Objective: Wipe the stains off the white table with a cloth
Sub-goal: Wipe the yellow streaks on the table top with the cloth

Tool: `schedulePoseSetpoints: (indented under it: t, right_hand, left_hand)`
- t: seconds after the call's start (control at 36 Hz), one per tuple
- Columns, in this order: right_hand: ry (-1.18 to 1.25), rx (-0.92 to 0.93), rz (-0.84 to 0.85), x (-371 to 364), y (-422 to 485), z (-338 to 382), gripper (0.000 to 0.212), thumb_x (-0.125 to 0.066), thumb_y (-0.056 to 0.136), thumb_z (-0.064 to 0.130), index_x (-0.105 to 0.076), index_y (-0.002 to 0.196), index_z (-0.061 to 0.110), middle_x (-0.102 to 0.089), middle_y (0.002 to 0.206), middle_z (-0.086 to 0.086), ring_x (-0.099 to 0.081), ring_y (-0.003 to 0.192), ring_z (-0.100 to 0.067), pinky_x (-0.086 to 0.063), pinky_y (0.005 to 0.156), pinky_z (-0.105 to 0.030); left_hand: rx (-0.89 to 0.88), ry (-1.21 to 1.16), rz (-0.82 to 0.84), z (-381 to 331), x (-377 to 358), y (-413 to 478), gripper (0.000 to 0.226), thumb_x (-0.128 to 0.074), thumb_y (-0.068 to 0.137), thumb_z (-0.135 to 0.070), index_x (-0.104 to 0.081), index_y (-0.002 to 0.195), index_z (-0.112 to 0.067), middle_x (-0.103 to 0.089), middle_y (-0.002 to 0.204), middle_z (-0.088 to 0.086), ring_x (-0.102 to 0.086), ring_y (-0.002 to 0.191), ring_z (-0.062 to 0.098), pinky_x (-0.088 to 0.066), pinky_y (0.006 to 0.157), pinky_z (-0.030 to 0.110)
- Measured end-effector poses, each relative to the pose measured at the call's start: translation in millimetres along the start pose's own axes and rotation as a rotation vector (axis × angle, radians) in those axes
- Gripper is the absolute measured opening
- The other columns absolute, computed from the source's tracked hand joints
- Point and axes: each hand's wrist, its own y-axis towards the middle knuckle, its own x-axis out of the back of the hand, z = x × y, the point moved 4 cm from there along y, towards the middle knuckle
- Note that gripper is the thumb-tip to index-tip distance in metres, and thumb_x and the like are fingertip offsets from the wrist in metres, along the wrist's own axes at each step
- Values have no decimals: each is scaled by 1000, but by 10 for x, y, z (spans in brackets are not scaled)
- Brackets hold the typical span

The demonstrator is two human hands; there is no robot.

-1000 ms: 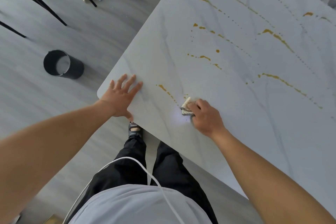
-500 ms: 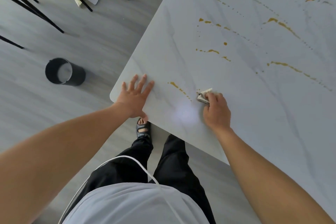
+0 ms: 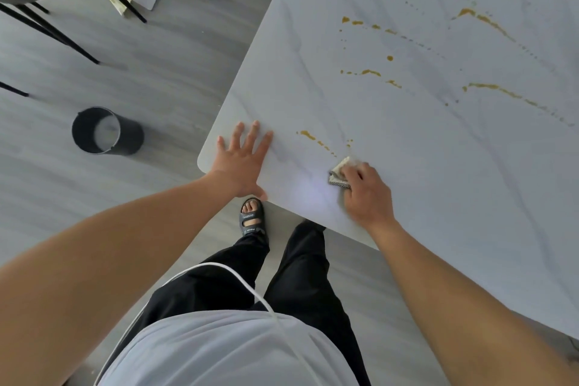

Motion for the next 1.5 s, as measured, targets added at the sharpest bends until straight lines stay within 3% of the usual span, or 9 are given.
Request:
schedulePoseSetpoints:
  t: [0.14, 0.42, 0.69, 0.86, 0.97, 1.08, 1.17, 1.31, 1.5]
  right_hand:
    - [9, -19, -38, -138, -253, 108, 36, -60, 70, 4, -65, 103, 16, -57, 95, -6, -56, 80, -31, -45, 50, -28]
    - [29, -3, 4, -166, -492, 285, 40, -36, 79, 20, -66, 104, 16, -58, 97, -5, -57, 82, -29, -44, 49, -28]
    - [188, -158, 95, -317, -756, 471, 42, -53, 74, -4, -62, 105, 23, -52, 102, 7, -52, 89, -19, -41, 65, -27]
    - [713, -629, 117, -255, -708, 610, 42, -53, 82, -4, -68, 92, 35, -63, 97, 17, -61, 86, -15, -50, 78, -31]
    - [1587, -1260, -40, -228, -777, 786, 34, -44, 79, -11, -65, 90, 14, -61, 95, -9, -57, 81, -24, -45, 69, -30]
    - [1898, -1375, -191, -92, -706, 881, 40, -46, 80, -5, -68, 108, 15, -65, 101, -7, -62, 88, -25, -46, 75, -29]
    - [1930, -1358, -308, 113, -548, 812, 43, -48, 83, -2, -67, 119, 13, -67, 104, -5, -63, 98, -25, -49, 79, -30]
    - [1774, -1210, -404, 531, -183, 418, 33, -45, 83, -7, -67, 95, 16, -67, 90, -7, -63, 81, -23, -48, 69, -27]
    - [1038, -860, -332, 1114, 539, -184, 26, -56, 67, 3, -63, 84, 21, -63, 88, -6, -58, 77, -20, -43, 70, -29]
  left_hand:
    - [-1, -7, 4, -1, 5, -5, 148, -75, 67, -79, 31, 156, -24, 36, 163, 10, 23, 153, 42, -9, 122, 67]
    - [-10, 7, -11, -3, 18, -25, 148, -74, 66, -81, 28, 157, -24, 35, 164, 10, 22, 153, 42, -10, 122, 67]
    - [-20, -2, -8, -2, 41, -40, 149, -75, 67, -80, 28, 158, -23, 35, 164, 11, 22, 153, 43, -11, 121, 69]
    - [-28, -17, -1, 1, 43, -52, 148, -75, 68, -78, 29, 157, -22, 36, 163, 11, 23, 153, 43, -9, 121, 69]
    - [-34, -16, -13, 32, 43, -64, 148, -73, 67, -81, 28, 157, -23, 35, 164, 10, 23, 153, 42, -9, 120, 70]
    - [-49, 0, -19, 51, 46, -71, 147, -71, 66, -84, 27, 158, -25, 33, 165, 8, 22, 153, 42, -11, 119, 71]
    - [-74, 49, -35, 89, 91, -69, 145, -67, 66, -87, 28, 157, -25, 32, 165, 8, 20, 154, 40, -13, 119, 70]
    - [-100, 125, -54, 260, 213, -5, 149, -71, 66, -84, 27, 158, -21, 31, 166, 6, 16, 156, 36, -19, 122, 61]
    - [-132, 184, -11, 414, 255, 105, 150, -82, 68, -69, 32, 156, -25, 35, 164, 6, 20, 155, 36, -13, 126, 53]
